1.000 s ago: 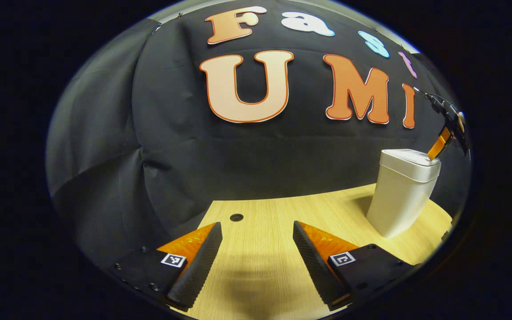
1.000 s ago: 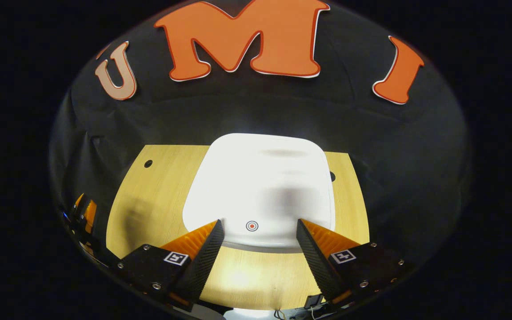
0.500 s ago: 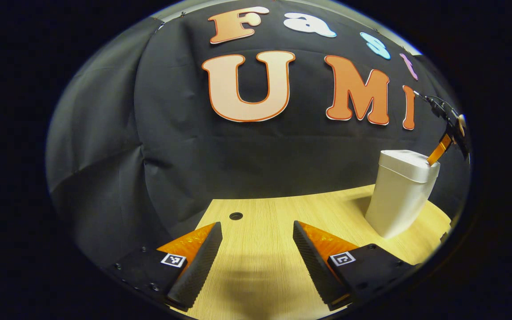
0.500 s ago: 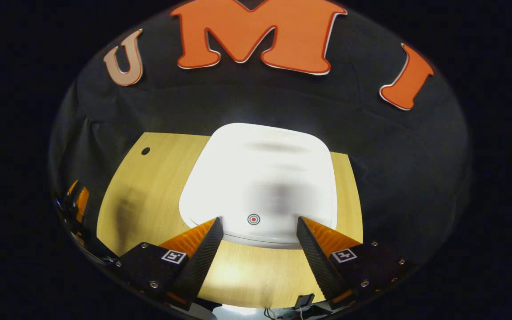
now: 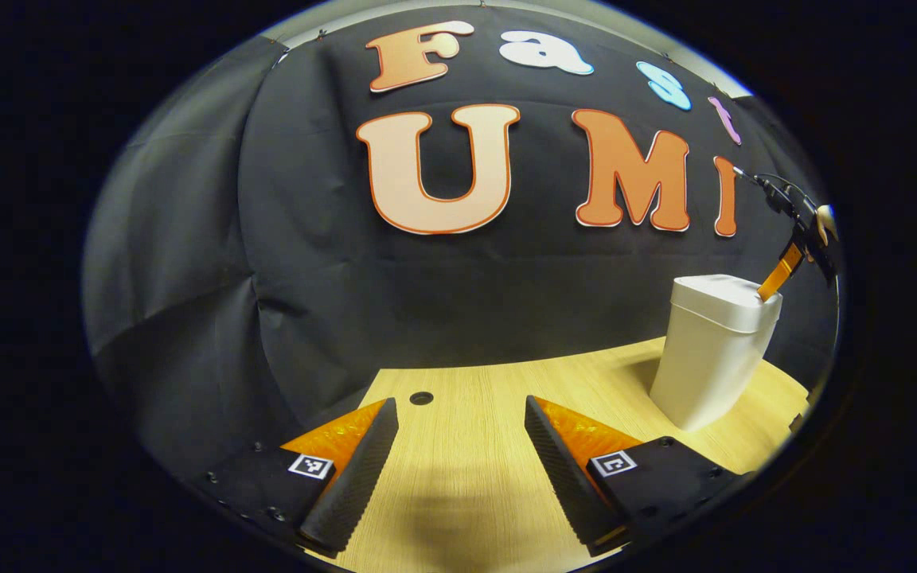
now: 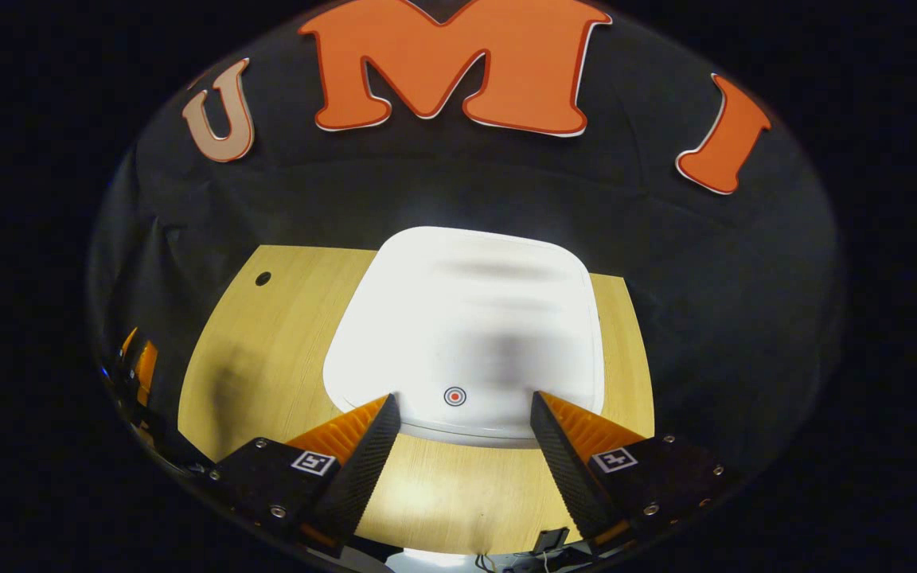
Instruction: Press the lid of the desktop garbage bin to open it, pick up the crumpled paper on the desktop and throw it into the bin, then pick up the pop can on the desktop and drop it into the bin, and finally close the garbage bin lid.
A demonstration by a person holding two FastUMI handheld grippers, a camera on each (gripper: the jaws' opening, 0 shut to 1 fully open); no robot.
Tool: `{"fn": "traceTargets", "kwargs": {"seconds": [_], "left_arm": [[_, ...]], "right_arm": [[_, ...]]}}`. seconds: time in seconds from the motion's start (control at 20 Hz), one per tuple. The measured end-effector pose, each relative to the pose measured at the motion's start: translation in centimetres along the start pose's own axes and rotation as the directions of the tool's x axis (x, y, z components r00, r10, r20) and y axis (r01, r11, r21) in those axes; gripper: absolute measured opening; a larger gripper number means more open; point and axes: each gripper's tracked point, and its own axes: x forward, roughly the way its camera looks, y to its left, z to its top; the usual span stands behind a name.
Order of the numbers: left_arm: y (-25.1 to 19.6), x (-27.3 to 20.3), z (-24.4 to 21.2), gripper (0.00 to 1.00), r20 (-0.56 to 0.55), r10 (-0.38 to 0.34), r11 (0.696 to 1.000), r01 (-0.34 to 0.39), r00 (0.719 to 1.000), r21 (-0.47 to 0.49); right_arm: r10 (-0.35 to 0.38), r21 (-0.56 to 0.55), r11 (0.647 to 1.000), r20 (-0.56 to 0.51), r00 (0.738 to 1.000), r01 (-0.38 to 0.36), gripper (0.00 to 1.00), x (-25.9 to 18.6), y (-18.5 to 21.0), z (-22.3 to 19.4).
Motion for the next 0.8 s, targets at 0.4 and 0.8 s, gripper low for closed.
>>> {"fn": "traceTargets", "kwargs": {"seconds": [0.4, 0.8], "left_arm": [[0.8, -0.9, 1.2, 1.0, 0.025, 0.021, 1.0, -0.021, 0.999, 0.003], [0.8, -0.7, 2.7, 1.0, 0.051, 0.011, 1.0, -0.012, 0.999, 0.023]], "right_arm": [[-0.015, 0.202, 0.979, 0.118, 0.993, -0.01, 0.99, -1.1, -0.8, 1.9], [-0.074, 0.18, 0.984, 0.414, 0.907, -0.001, 0.98, -6.7, 0.3, 3.1]]}}
